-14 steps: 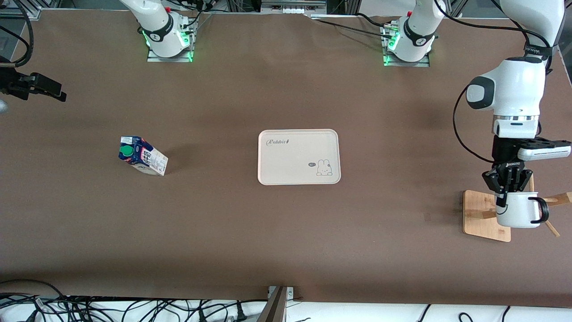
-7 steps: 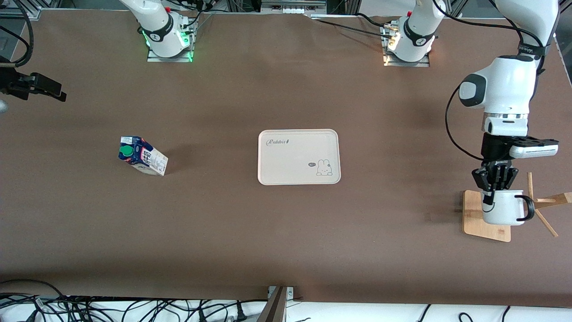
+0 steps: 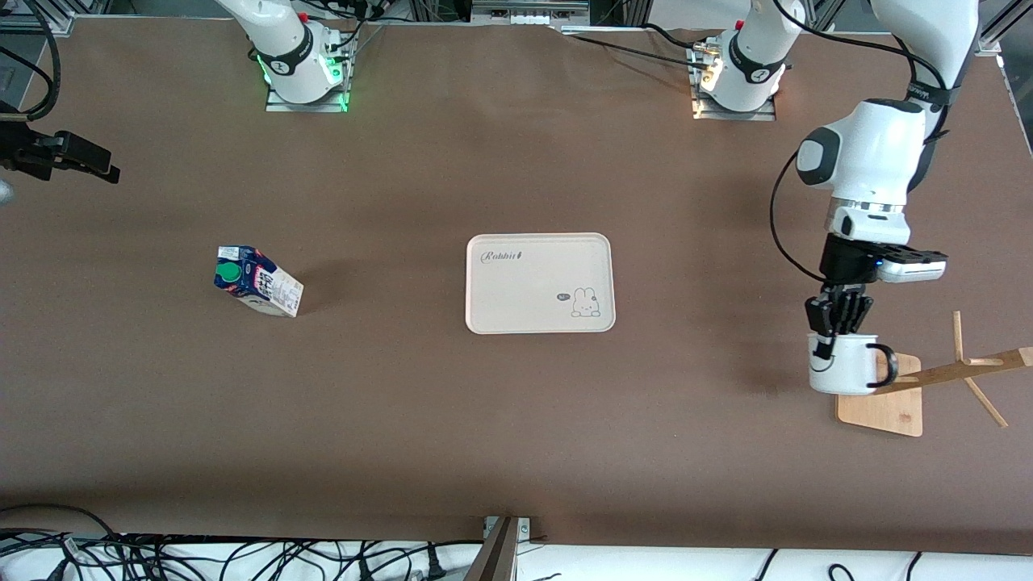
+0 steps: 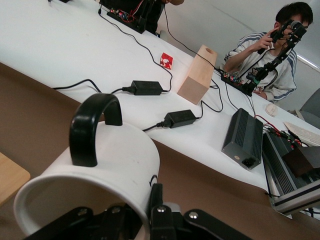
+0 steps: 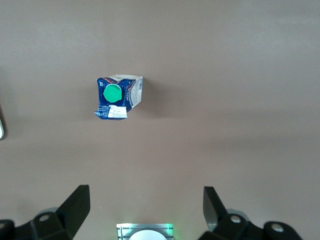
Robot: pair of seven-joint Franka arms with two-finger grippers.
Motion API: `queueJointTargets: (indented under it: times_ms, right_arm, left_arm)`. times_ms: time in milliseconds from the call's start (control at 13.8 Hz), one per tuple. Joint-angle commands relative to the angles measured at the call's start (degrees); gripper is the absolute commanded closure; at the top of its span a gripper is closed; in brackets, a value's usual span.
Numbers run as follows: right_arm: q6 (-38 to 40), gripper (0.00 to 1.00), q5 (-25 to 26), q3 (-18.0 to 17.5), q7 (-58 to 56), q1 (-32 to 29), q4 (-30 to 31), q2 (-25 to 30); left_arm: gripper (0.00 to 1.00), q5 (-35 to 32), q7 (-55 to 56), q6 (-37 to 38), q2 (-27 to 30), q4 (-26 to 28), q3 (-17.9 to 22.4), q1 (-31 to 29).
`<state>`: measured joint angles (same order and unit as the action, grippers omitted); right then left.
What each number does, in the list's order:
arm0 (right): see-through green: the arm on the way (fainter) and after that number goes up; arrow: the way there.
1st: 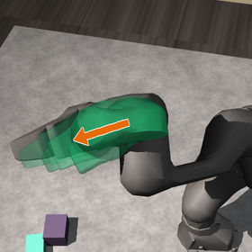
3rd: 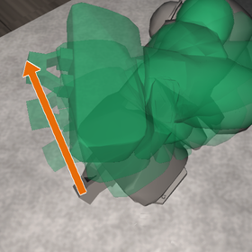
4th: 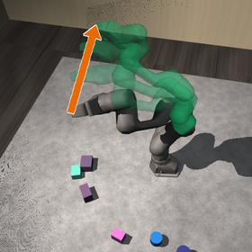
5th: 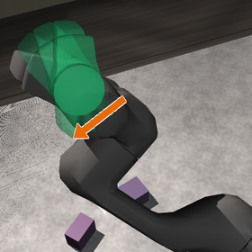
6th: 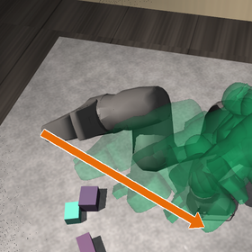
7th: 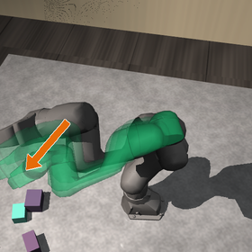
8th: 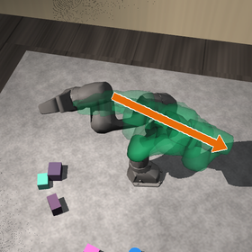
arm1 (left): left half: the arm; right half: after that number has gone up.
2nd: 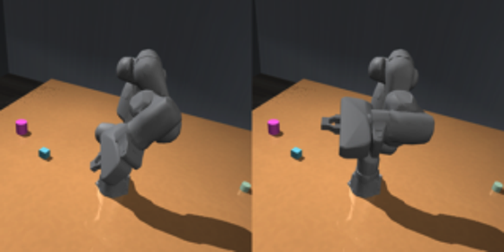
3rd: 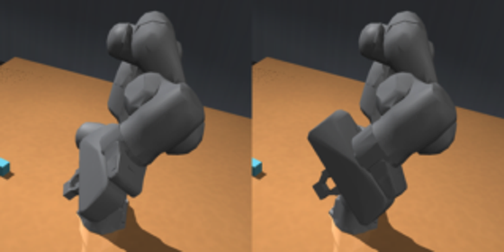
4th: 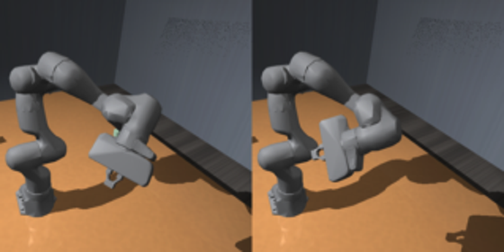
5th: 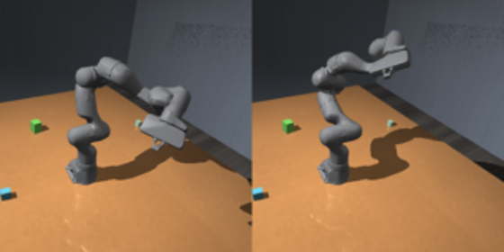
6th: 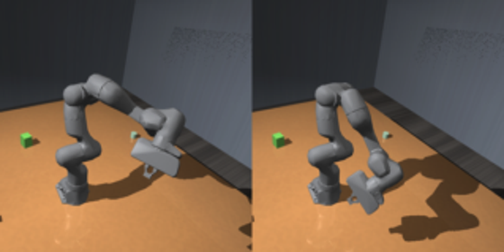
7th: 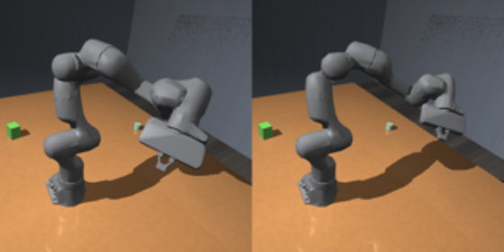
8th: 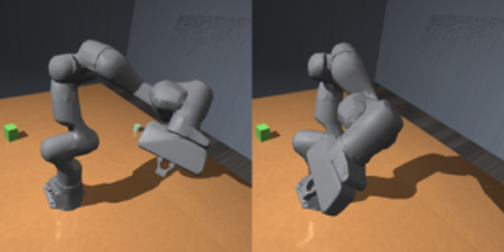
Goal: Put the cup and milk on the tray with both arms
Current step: 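Lift the white mug off the wooden stand with the left gripper, then carry the white mug over the rabbit tray with the left gripper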
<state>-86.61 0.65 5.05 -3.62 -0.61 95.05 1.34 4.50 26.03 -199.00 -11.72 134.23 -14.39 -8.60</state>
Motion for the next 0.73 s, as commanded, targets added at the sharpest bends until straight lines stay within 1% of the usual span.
queueJointTargets:
  times_ms: [0,145,218,363,508,581,654]
  right_arm:
    - [1.1,0.0,-1.0,-0.2,0.5,-0.3,-1.1,0.1]
    - [1.1,0.0,-1.0,-0.2,0.5,-0.3,-1.1,0.1]
    - [1.1,0.0,-1.0,-0.2,0.5,-0.3,-1.1,0.1]
    - [1.0,0.0,-1.0,-0.2,0.5,-0.3,-1.1,0.1]
    - [1.0,0.0,-1.0,-0.2,0.5,-0.3,-1.1,0.1]
    - [1.0,0.0,-1.0,-0.2,0.5,-0.2,-1.1,0.1]
    - [1.0,0.0,-1.0,-0.2,0.5,-0.3,-1.1,0.1]
  left_arm:
    - [1.0,0.7,2.3,10.1,5.3,2.3,-3.8,-0.5]
    - [1.0,0.6,7.9,23.4,8.8,1.7,-7.6,-0.5]
    - [1.0,0.6,8.8,29.0,9.7,1.4,-9.5,-0.5]
    - [1.0,0.5,9.0,38.6,10.7,0.2,-11.5,-0.5]
    - [1.0,-0.2,8.9,52.1,10.7,-4.1,-14.6,-0.3]
    - [1.0,-0.3,8.9,58.6,9.9,-7.5,-14.8,0.3]
    - [1.0,-0.3,8.4,63.5,8.8,-10.3,-14.9,1.1]
